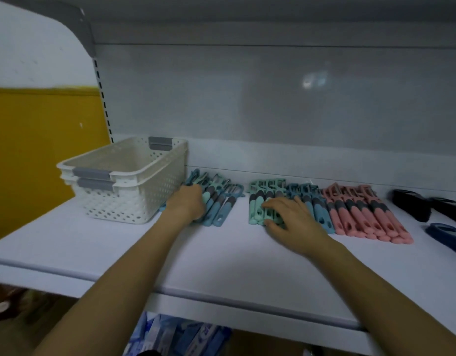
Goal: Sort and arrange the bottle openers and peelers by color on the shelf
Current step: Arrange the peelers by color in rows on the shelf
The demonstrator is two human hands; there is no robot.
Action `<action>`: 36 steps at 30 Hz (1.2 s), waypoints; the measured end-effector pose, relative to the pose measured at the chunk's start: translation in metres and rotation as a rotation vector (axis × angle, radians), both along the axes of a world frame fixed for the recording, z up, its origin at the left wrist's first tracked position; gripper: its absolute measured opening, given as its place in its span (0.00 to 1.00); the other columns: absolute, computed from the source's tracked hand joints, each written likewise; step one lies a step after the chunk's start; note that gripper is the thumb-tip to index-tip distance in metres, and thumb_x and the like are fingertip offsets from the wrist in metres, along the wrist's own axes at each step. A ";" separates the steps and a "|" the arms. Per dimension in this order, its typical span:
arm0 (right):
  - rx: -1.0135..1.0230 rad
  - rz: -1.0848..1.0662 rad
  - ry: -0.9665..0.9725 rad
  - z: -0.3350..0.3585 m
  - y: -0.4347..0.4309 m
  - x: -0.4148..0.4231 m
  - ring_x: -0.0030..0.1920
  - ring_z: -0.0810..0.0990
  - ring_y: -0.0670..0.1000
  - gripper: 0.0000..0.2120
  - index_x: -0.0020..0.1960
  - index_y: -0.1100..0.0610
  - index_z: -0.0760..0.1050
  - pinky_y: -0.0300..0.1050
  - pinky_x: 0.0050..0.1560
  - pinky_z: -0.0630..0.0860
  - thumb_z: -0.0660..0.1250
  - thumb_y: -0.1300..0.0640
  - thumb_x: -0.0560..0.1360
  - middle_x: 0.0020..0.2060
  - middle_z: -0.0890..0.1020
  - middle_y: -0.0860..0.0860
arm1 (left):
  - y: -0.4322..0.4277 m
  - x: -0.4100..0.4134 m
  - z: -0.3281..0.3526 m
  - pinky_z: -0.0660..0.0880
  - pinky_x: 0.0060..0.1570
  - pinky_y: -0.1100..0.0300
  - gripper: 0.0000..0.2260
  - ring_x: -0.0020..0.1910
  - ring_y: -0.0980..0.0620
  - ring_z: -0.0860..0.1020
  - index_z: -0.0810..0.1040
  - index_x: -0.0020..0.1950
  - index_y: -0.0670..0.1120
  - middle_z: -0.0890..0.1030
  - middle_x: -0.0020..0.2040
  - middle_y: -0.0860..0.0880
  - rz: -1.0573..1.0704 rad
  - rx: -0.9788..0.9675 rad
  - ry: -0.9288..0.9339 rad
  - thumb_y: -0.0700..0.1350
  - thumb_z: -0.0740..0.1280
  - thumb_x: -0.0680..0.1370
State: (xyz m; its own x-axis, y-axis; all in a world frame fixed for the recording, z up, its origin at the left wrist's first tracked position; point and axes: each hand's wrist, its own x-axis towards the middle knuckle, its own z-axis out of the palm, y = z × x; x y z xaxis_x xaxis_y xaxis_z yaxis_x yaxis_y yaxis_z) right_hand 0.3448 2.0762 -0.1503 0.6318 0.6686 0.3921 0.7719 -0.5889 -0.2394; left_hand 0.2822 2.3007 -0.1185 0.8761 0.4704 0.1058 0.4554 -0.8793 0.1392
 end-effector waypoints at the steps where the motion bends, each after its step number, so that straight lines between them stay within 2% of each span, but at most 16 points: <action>1: -0.002 -0.002 0.004 0.000 0.000 0.000 0.69 0.63 0.49 0.18 0.67 0.52 0.67 0.44 0.73 0.42 0.60 0.53 0.78 0.66 0.70 0.49 | 0.000 0.001 0.001 0.71 0.54 0.53 0.13 0.58 0.40 0.75 0.72 0.61 0.39 0.76 0.60 0.38 -0.007 -0.012 0.008 0.42 0.59 0.79; 7: 0.038 -0.019 0.042 0.000 -0.003 0.002 0.65 0.67 0.50 0.17 0.66 0.53 0.69 0.47 0.74 0.48 0.61 0.54 0.77 0.63 0.73 0.50 | -0.003 0.006 0.000 0.71 0.56 0.55 0.16 0.60 0.41 0.75 0.71 0.65 0.39 0.75 0.62 0.39 -0.002 -0.054 0.020 0.42 0.59 0.78; 10: 0.075 -0.019 0.054 0.000 -0.004 0.002 0.63 0.68 0.50 0.17 0.66 0.54 0.70 0.50 0.71 0.55 0.61 0.55 0.77 0.62 0.73 0.50 | -0.007 0.006 -0.002 0.70 0.57 0.52 0.17 0.61 0.38 0.73 0.66 0.65 0.34 0.73 0.62 0.35 0.024 -0.098 -0.121 0.41 0.59 0.79; 14: 0.122 -0.080 0.062 0.002 -0.006 0.004 0.62 0.69 0.52 0.16 0.65 0.56 0.71 0.49 0.70 0.58 0.61 0.56 0.77 0.61 0.75 0.51 | -0.028 0.010 -0.007 0.65 0.55 0.50 0.10 0.58 0.36 0.71 0.67 0.58 0.32 0.72 0.59 0.33 -0.049 0.029 -0.420 0.34 0.56 0.78; 17: 0.148 -0.122 0.061 0.002 -0.007 0.009 0.61 0.71 0.53 0.15 0.63 0.56 0.73 0.51 0.69 0.60 0.61 0.56 0.77 0.60 0.76 0.52 | -0.055 0.019 -0.008 0.71 0.44 0.47 0.14 0.47 0.34 0.73 0.72 0.51 0.31 0.73 0.50 0.32 -0.182 0.051 -0.606 0.22 0.61 0.67; 19: 0.156 -0.137 0.061 0.001 -0.008 0.012 0.61 0.72 0.54 0.15 0.62 0.57 0.74 0.53 0.68 0.61 0.62 0.55 0.77 0.59 0.77 0.53 | -0.075 0.026 -0.009 0.73 0.30 0.51 0.17 0.36 0.35 0.75 0.74 0.45 0.31 0.74 0.43 0.33 -0.267 0.050 -0.596 0.19 0.66 0.59; 21: 0.143 -0.157 0.056 0.000 -0.010 0.015 0.60 0.73 0.54 0.15 0.62 0.57 0.74 0.52 0.67 0.62 0.62 0.55 0.76 0.58 0.77 0.53 | -0.088 0.031 -0.011 0.69 0.23 0.57 0.19 0.30 0.40 0.75 0.75 0.42 0.33 0.75 0.40 0.36 -0.330 0.049 -0.567 0.20 0.69 0.55; 22: 0.137 -0.164 0.055 -0.001 -0.010 0.016 0.60 0.73 0.54 0.15 0.62 0.56 0.74 0.52 0.67 0.62 0.62 0.54 0.76 0.58 0.77 0.53 | -0.092 0.033 -0.013 0.70 0.24 0.57 0.17 0.31 0.40 0.75 0.75 0.42 0.34 0.74 0.41 0.36 -0.382 0.038 -0.550 0.22 0.70 0.58; 23: 0.135 -0.170 0.055 -0.001 -0.010 0.017 0.60 0.73 0.54 0.15 0.62 0.56 0.74 0.51 0.67 0.63 0.61 0.54 0.77 0.58 0.77 0.53 | -0.095 0.035 -0.014 0.73 0.28 0.54 0.13 0.35 0.40 0.75 0.75 0.45 0.34 0.74 0.45 0.36 -0.442 0.001 -0.539 0.25 0.70 0.64; 24: 0.135 -0.174 0.055 -0.001 -0.011 0.017 0.59 0.73 0.54 0.15 0.62 0.57 0.74 0.51 0.66 0.63 0.61 0.54 0.77 0.58 0.77 0.53 | -0.094 0.037 -0.019 0.74 0.37 0.51 0.09 0.42 0.41 0.75 0.75 0.50 0.35 0.73 0.50 0.38 -0.483 -0.036 -0.535 0.31 0.68 0.70; 25: 0.136 -0.173 0.056 -0.001 -0.011 0.017 0.59 0.73 0.54 0.15 0.62 0.57 0.73 0.50 0.65 0.64 0.60 0.55 0.77 0.58 0.77 0.53 | -0.092 0.037 -0.024 0.72 0.46 0.53 0.09 0.48 0.43 0.74 0.75 0.53 0.36 0.72 0.54 0.40 -0.518 -0.063 -0.530 0.37 0.67 0.74; 27: 0.133 -0.158 0.066 0.000 -0.011 0.016 0.60 0.72 0.54 0.15 0.63 0.57 0.72 0.50 0.66 0.63 0.59 0.56 0.78 0.59 0.77 0.54 | -0.085 0.034 -0.033 0.66 0.53 0.61 0.14 0.53 0.48 0.71 0.76 0.56 0.39 0.72 0.54 0.44 -0.586 -0.121 -0.516 0.46 0.68 0.75; 29: 0.113 -0.138 0.090 0.000 -0.010 0.015 0.62 0.71 0.54 0.16 0.65 0.56 0.71 0.52 0.68 0.61 0.58 0.55 0.79 0.61 0.75 0.53 | -0.079 0.030 -0.038 0.62 0.54 0.67 0.16 0.55 0.51 0.69 0.75 0.58 0.40 0.71 0.56 0.45 -0.609 -0.199 -0.476 0.48 0.67 0.76; 32: 0.060 -0.117 0.117 -0.003 -0.008 0.015 0.64 0.69 0.53 0.18 0.67 0.54 0.69 0.52 0.69 0.59 0.55 0.52 0.79 0.63 0.74 0.52 | -0.072 0.027 -0.039 0.56 0.54 0.74 0.12 0.61 0.50 0.69 0.73 0.61 0.39 0.68 0.61 0.44 -0.576 -0.337 -0.410 0.43 0.62 0.79; 36: 0.057 -0.117 0.118 -0.004 -0.007 0.015 0.62 0.70 0.52 0.27 0.66 0.53 0.69 0.53 0.69 0.60 0.48 0.45 0.73 0.62 0.74 0.51 | -0.070 0.028 -0.042 0.56 0.55 0.72 0.16 0.63 0.50 0.67 0.69 0.66 0.39 0.66 0.64 0.44 -0.528 -0.367 -0.342 0.45 0.57 0.81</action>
